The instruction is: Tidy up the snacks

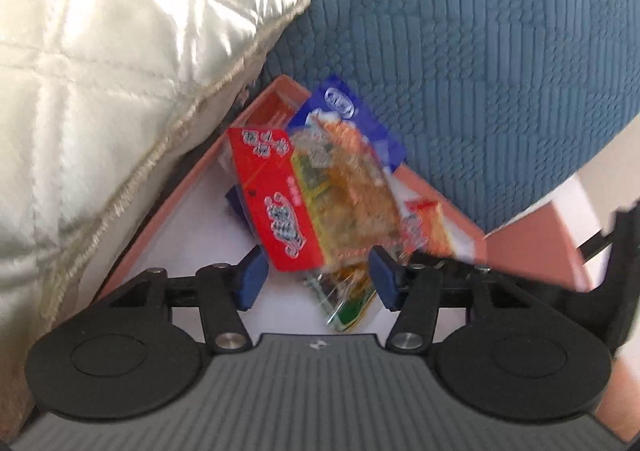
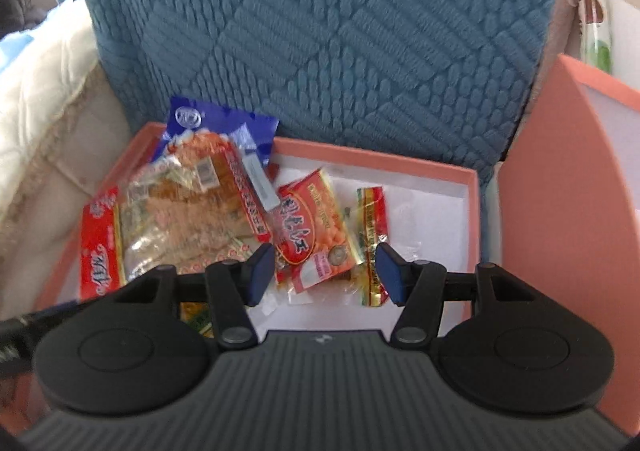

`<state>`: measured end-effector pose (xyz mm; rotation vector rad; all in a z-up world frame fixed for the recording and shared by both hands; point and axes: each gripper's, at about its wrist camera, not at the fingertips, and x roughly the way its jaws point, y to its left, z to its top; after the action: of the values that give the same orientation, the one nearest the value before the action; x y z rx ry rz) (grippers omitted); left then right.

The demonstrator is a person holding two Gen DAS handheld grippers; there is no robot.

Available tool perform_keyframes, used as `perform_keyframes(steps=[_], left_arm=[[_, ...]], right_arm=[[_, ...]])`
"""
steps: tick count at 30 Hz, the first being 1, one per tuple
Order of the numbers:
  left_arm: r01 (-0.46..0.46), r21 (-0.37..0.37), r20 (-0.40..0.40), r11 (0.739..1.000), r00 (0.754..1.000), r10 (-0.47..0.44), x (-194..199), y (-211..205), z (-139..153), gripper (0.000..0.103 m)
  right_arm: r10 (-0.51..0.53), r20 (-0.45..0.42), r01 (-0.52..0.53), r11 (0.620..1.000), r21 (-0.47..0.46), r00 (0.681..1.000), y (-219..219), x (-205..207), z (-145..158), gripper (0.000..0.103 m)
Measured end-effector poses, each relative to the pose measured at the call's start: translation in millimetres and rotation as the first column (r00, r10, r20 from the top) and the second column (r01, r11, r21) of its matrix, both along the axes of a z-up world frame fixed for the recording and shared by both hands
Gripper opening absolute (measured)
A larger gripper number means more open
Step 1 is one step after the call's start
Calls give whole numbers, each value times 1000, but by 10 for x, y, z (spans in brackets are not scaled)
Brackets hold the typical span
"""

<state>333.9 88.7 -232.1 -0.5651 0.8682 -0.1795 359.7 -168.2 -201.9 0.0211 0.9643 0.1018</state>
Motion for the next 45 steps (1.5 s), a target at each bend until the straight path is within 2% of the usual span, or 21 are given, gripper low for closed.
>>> perform_keyframes(steps=[7,10,14,16,20,21,22,23,32,35,36,37,38,41,45], left_arm=[[-4,-80,-6,997,1000,4,32,71,-33,61],[1,-111,6,994,1000,0,44,56,-21,61],[37,-146,51,989,998,-30,39,-5,73,61],[31,-157,39,987,999,-25,82,-31,58,61],[-6,-133,-34,991,999,2,206,-73,-42,61],[-15,-127,-56,992,998,8,237,-78,-75,61],[-22,-126,-74,992,997,12,260,-85,-107,61],[-30,-129,-89,991,996,19,283,-90,-137,61],[-76,-196,-113,978,992,55,469,-95,-202,61],[-84,-208,-137,974,989,56,546,-101,-234,42],[-85,-219,-142,972,988,54,559,-94,-251,29],[-85,-223,-150,971,987,52,577,-95,-269,22],[-85,-213,-159,973,986,52,579,-98,-279,9],[-68,-179,-142,981,989,43,518,-118,-228,4],[-43,-194,-110,980,994,21,421,-126,-113,1]], right_arm=[[47,-35,-48,998,-41,998,99,65,-191,59],[66,-28,-67,997,-41,997,129,72,-189,51],[77,-20,-78,996,-46,997,150,59,-167,50],[79,-15,-80,996,-45,997,156,61,-156,49],[75,-18,-76,996,-40,997,122,68,-143,48],[82,-8,-83,996,-38,997,124,59,-129,34],[89,0,-89,994,-56,996,129,36,-94,27],[94,5,-93,994,-65,996,121,12,-61,26],[116,1,-115,989,-97,993,184,30,-115,23],[114,10,-112,987,-112,993,208,28,-93,18],[111,15,-108,987,-117,994,210,22,-77,16],[109,23,-105,987,-121,994,211,14,-53,13],[102,30,-98,987,-124,994,206,8,-30,12],[82,41,-76,989,-125,996,160,-15,38,9],[58,51,-52,992,-111,997,86,-87,139,7]])
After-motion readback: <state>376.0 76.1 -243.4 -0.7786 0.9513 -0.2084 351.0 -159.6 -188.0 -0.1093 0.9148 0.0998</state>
